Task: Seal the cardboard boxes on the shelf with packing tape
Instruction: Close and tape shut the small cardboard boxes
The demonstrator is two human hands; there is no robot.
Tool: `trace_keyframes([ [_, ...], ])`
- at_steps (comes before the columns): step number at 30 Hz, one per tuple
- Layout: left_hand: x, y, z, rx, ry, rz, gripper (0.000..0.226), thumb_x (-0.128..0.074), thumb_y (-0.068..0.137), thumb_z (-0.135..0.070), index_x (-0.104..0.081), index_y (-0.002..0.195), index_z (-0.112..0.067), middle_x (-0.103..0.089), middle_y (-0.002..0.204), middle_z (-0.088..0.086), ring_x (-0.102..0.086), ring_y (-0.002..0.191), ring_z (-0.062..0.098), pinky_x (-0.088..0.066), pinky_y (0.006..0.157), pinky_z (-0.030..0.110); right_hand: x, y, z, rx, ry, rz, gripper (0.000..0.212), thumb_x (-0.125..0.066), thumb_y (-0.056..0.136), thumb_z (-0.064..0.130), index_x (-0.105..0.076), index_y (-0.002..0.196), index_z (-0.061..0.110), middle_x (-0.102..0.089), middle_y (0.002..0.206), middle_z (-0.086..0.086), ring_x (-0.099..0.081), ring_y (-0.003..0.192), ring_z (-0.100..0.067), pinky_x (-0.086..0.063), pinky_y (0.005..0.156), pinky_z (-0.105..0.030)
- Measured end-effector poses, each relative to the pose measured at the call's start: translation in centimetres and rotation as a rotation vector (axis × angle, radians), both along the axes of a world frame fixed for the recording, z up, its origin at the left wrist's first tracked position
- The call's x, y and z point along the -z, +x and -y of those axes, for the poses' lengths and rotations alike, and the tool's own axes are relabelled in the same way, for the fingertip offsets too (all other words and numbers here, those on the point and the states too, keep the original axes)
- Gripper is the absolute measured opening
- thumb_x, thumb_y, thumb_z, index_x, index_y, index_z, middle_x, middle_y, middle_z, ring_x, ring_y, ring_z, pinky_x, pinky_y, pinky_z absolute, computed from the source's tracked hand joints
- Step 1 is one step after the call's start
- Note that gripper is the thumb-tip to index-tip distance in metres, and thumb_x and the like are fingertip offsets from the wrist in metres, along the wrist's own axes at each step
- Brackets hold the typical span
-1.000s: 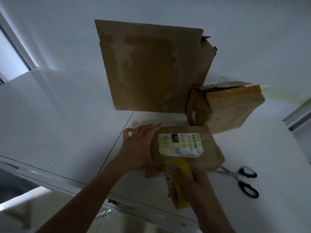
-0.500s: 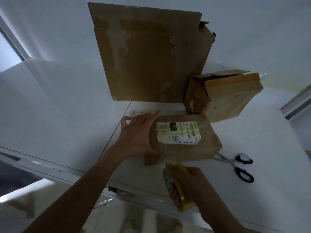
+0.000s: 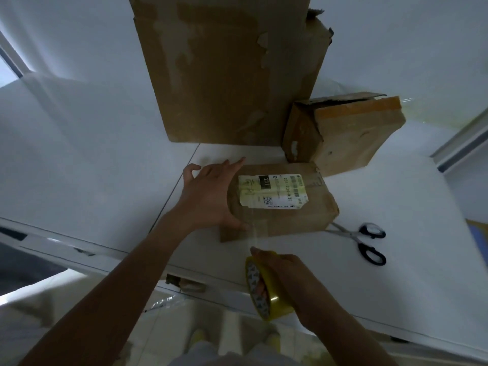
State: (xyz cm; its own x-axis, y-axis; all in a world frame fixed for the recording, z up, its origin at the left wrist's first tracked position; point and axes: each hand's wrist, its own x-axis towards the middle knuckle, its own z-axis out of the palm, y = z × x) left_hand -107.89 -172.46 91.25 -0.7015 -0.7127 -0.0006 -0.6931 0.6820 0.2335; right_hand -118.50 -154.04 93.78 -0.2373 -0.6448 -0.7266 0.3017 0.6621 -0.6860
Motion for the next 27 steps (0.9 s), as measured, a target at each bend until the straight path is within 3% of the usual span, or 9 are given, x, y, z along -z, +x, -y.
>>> trace_keyframes([
  [7, 1.5, 0.6, -0.5, -0.013, 0.066, -0.158, 0.133, -0.074, 0.050, -0.082, -0.011, 0.156, -0.032, -0.009, 0.166, 0.002, -0.004, 0.153, 0.011, 0.008, 0.119, 0.035, 0.4, 0.0, 0.1, -0.019, 0.003, 0.002, 0.036, -0.065, 0.088, 0.041, -0.065, 0.077, 0.007, -0.068, 0.060, -0.009, -0.061, 0.051, -0.017, -0.050, 0.051, -0.020],
  [10, 2.5, 1.3, -2.4, -0.131, 0.043, -0.284, 0.124, -0.079, 0.052, -0.075, -0.027, 0.152, -0.024, -0.031, 0.159, 0.001, -0.026, 0.145, 0.018, -0.013, 0.116, 0.035, 0.9, 0.2, 0.1, -0.023, -0.017, -0.022, 0.039, -0.065, 0.088, 0.042, -0.064, 0.076, 0.005, -0.068, 0.062, -0.012, -0.061, 0.052, -0.019, -0.050, 0.053, -0.023],
  [12, 3.6, 1.7, -4.9, -0.201, -0.013, -0.508, 0.092, -0.082, 0.060, -0.060, -0.049, 0.134, -0.016, -0.053, 0.135, 0.005, -0.045, 0.123, 0.023, -0.035, 0.100, 0.033, 1.0, 0.1, 0.2, -0.014, -0.021, -0.014, 0.040, -0.065, 0.088, 0.042, -0.064, 0.075, 0.005, -0.068, 0.062, -0.012, -0.061, 0.052, -0.020, -0.050, 0.054, -0.024],
  [14, 4.9, 2.1, -8.0, -0.267, -0.039, -0.794, 0.045, -0.070, 0.076, -0.042, -0.056, 0.106, -0.012, -0.058, 0.107, -0.001, -0.053, 0.096, 0.017, -0.043, 0.076, 0.026, 1.1, 0.0, 0.3, 0.002, -0.017, -0.013, 0.041, -0.065, 0.088, 0.043, -0.063, 0.075, 0.004, -0.067, 0.061, -0.012, -0.061, 0.051, -0.020, -0.050, 0.055, -0.024],
  [16, 5.7, 2.1, -10.7, -0.343, 0.168, -0.983, 0.023, -0.061, 0.081, -0.035, -0.053, 0.095, -0.019, -0.060, 0.093, -0.012, -0.059, 0.083, 0.011, -0.050, 0.066, 0.026, 1.2, -0.1, 0.4, 0.013, 0.006, -0.029, 0.040, -0.064, 0.089, 0.043, -0.064, 0.074, 0.005, -0.067, 0.058, -0.010, -0.061, 0.048, -0.017, -0.050, 0.052, -0.021],
  [19, 6.7, 1.6, -13.2, -0.343, 0.738, -1.090, 0.046, -0.069, 0.075, -0.044, -0.049, 0.112, -0.025, -0.064, 0.111, -0.014, -0.066, 0.101, 0.013, -0.058, 0.080, 0.031, 1.7, -0.1, 0.4, 0.006, 0.032, -0.075, 0.041, -0.056, 0.094, 0.043, -0.065, 0.074, 0.009, -0.067, 0.056, -0.003, -0.061, 0.045, -0.011, -0.045, 0.044, -0.013],
  [21, 7.3, 1.5, -13.9, -0.229, 0.941, -1.052, 0.077, -0.082, 0.066, -0.045, -0.039, 0.128, -0.030, -0.059, 0.129, -0.006, -0.064, 0.115, 0.015, -0.057, 0.088, 0.036, 2.0, -0.3, 0.6, -0.014, 0.047, -0.127, 0.037, -0.049, 0.097, 0.046, -0.065, 0.081, 0.016, -0.068, 0.063, 0.002, -0.062, 0.053, -0.006, -0.044, 0.044, -0.013],
  [24, 8.3, 1.3, -15.0, -0.047, 0.825, -0.882, 0.113, -0.096, 0.056, -0.031, -0.020, 0.139, -0.023, -0.051, 0.135, -0.014, -0.057, 0.123, 0.005, -0.054, 0.089, 0.020, 2.4, -0.6, 1.0, -0.070, 0.064, -0.181, 0.037, -0.039, 0.099, 0.052, -0.061, 0.087, 0.024, -0.066, 0.084, 0.002, -0.064, 0.076, -0.011, -0.050, 0.069, -0.023],
  [27, 8.1, 1.1, -15.3, -0.057, 0.777, -0.880, 0.120, -0.095, 0.054, -0.039, -0.017, 0.143, -0.018, -0.044, 0.139, -0.015, -0.054, 0.124, 0.001, -0.054, 0.084, 0.016, 2.8, -1.5, 0.6, -0.133, 0.105, -0.212, 0.050, -0.034, 0.097, 0.059, -0.063, 0.098, 0.019, -0.068, 0.100, -0.005, -0.064, 0.093, -0.019, -0.048, 0.092, -0.033],
])
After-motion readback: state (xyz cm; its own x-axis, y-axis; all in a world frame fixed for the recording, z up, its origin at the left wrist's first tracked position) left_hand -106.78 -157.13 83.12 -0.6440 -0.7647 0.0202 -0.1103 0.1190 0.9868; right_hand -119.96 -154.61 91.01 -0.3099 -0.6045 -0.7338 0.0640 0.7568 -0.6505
